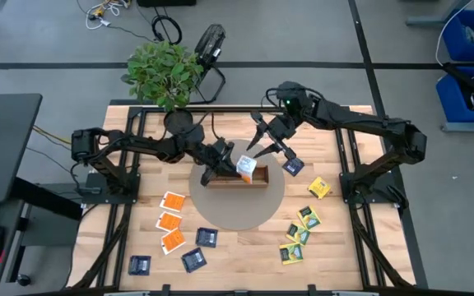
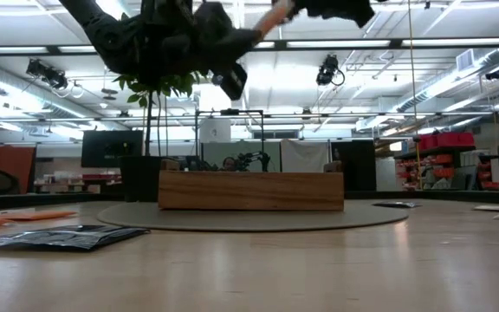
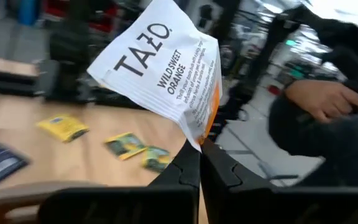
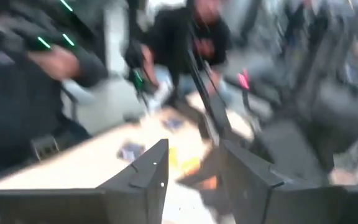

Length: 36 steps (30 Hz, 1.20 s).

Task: Pick & Place Tea
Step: Put the orange tea bag into the left section of the wooden organizer

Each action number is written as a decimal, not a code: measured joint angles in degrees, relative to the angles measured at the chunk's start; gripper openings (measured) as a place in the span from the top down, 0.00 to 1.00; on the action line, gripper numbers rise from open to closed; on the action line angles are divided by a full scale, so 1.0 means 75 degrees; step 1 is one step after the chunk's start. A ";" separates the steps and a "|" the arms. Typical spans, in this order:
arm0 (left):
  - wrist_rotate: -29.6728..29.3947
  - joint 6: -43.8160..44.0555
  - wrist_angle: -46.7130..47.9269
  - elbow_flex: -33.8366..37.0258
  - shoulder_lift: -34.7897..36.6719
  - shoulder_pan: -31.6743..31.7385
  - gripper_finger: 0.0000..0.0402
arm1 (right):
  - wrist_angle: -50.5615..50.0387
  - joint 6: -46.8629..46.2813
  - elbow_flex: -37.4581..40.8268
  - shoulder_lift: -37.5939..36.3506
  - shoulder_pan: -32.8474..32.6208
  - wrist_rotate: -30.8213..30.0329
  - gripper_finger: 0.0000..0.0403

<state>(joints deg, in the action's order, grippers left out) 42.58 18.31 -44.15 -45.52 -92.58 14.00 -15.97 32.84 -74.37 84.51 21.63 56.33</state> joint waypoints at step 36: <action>-0.6025 -0.1120 0.1245 0.2667 0.1008 -0.0796 0.99 | 0.0801 -0.1521 0.2302 -0.0011 -0.0822 -0.5084 0.98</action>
<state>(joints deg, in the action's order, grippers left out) -2.61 9.91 -34.81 -25.52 -85.01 8.03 -9.96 21.43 -57.10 84.42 15.46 18.20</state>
